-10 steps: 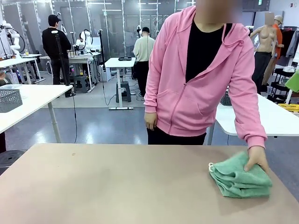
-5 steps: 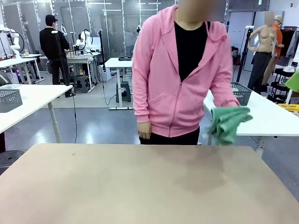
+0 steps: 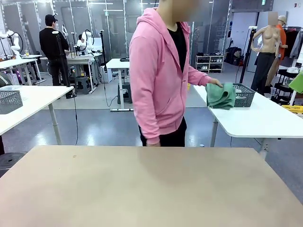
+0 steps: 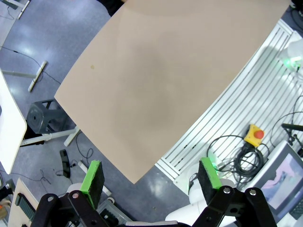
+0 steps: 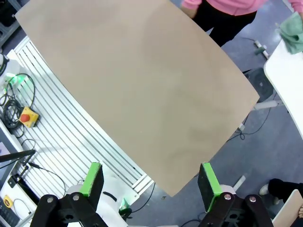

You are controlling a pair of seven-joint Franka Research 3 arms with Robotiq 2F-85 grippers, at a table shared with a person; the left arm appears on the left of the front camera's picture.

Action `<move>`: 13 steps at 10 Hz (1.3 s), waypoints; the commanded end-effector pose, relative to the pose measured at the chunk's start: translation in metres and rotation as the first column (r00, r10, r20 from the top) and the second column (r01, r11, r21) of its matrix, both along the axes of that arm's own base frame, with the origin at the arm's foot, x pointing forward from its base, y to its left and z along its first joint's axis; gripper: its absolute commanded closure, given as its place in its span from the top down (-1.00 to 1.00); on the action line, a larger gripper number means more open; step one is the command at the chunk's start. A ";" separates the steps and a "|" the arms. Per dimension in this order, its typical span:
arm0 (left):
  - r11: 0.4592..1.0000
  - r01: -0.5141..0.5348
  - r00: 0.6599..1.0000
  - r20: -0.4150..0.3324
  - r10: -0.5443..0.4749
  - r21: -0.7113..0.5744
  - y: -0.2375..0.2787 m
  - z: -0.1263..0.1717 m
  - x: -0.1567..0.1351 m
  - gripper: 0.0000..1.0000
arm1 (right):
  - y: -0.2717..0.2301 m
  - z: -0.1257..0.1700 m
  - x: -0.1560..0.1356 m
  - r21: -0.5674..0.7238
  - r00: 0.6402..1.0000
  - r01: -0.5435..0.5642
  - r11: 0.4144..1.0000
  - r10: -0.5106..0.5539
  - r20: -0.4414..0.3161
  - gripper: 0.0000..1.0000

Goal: Fold the towels and place them in the basket.
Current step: Stack the folded Towel with hook on the right side of the table.

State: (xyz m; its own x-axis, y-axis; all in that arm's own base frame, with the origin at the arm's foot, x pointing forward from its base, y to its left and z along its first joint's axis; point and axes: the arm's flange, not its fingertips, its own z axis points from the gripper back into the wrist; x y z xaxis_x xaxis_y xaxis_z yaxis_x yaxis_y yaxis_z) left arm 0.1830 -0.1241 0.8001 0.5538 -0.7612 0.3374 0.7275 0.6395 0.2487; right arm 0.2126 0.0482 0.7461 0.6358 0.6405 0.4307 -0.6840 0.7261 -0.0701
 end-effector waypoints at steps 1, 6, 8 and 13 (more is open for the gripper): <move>1.000 -0.001 1.000 0.013 0.001 0.000 0.001 -0.002 -0.001 1.00 | 0.000 0.001 0.001 0.006 1.000 0.000 1.000 0.000 0.006 1.00; 1.000 -0.001 1.000 0.013 0.001 0.000 0.001 -0.002 -0.001 1.00 | 0.000 0.001 0.001 0.006 1.000 0.000 1.000 0.000 0.006 1.00; 1.000 -0.001 1.000 0.013 0.001 0.000 0.001 -0.002 -0.001 1.00 | 0.000 0.001 0.001 0.006 1.000 0.000 1.000 0.000 0.006 1.00; 1.000 -0.001 1.000 0.013 0.001 0.000 0.001 -0.002 -0.001 1.00 | 0.000 0.001 0.001 0.006 1.000 0.000 1.000 0.000 0.006 1.00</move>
State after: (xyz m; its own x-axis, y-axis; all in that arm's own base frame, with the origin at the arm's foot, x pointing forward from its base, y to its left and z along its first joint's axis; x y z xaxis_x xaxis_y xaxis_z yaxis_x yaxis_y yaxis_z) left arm 0.1830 -0.1241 0.8001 0.5538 -0.7612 0.3374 0.7275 0.6395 0.2487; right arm 0.2126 0.0481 0.7461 0.6358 0.6405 0.4307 -0.6840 0.7261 -0.0701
